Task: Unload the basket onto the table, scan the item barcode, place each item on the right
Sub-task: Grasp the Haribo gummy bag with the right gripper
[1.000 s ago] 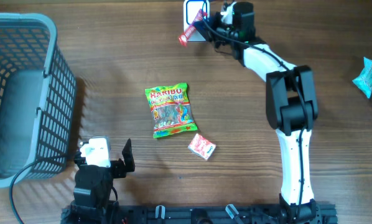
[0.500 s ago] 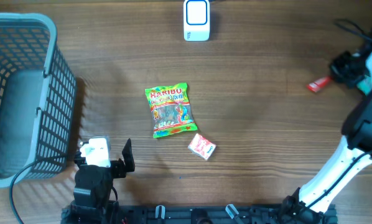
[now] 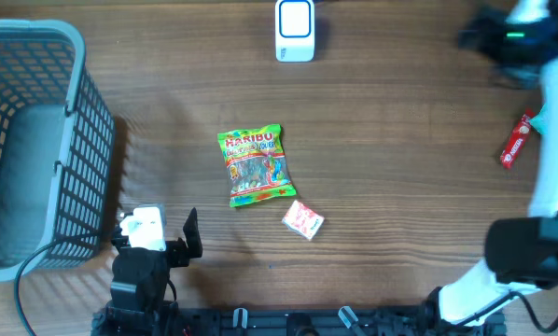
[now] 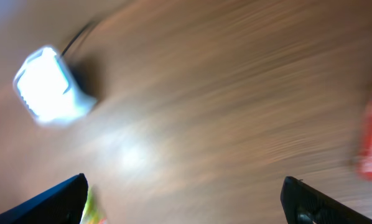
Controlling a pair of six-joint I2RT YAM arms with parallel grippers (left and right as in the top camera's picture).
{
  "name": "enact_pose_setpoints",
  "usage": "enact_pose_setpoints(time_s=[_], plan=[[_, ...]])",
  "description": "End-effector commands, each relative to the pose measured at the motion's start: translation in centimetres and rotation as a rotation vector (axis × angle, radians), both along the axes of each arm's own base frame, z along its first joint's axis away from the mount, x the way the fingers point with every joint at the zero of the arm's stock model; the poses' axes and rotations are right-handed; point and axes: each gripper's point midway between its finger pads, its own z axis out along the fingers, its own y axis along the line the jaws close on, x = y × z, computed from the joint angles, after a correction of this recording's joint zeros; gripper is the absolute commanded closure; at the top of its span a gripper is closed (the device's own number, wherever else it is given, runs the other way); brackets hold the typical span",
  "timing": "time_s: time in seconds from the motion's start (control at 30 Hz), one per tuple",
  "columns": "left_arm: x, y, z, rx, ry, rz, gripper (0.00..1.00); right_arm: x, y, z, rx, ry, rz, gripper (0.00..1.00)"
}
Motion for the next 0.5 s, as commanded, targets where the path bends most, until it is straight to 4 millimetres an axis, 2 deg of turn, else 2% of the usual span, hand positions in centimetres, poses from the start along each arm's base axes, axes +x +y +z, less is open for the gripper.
enact_pose_setpoints(time_s=[0.0,0.07,0.1,0.13,0.2,0.27,0.33,0.37,0.4,0.47], plan=[[0.0,0.3,-0.1,-0.003,-0.003,0.022,0.0,-2.4,12.9,-4.6,0.09,0.145,0.297,0.0],[0.0,0.3,-0.1,-0.003,-0.003,0.022,0.0,-4.5,19.4,-7.3,0.075,0.184,0.468,0.0],[0.0,0.3,-0.1,-0.003,-0.003,0.022,0.0,-5.2,21.6,-8.4,0.054,0.183,0.559,0.0],[0.0,0.3,-0.1,-0.003,-0.003,0.022,0.0,-6.4,24.7,-10.1,0.02,0.176,0.684,0.0],[0.0,0.3,-0.1,-0.003,-0.003,0.022,0.0,-8.2,29.1,-13.2,-0.022,0.182,0.8,0.0],[0.0,0.3,-0.1,-0.003,-0.003,0.022,0.0,-10.0,33.3,-17.2,-0.071,0.214,0.87,0.0],[0.0,0.3,-0.1,-0.003,-0.003,0.022,0.0,-10.9,35.2,-20.2,-0.167,0.22,0.87,0.0],[0.0,0.3,-0.1,-0.003,-0.003,0.022,0.0,-11.0,35.5,-20.8,-0.205,0.212,0.863,0.0],[0.0,0.3,-0.1,-0.003,-0.003,0.022,0.0,-11.2,35.8,-21.4,-0.238,0.207,0.859,0.0],[0.0,0.3,-0.1,-0.003,-0.003,0.022,0.0,-10.8,35.1,-22.8,-0.302,0.216,0.808,0.0]])
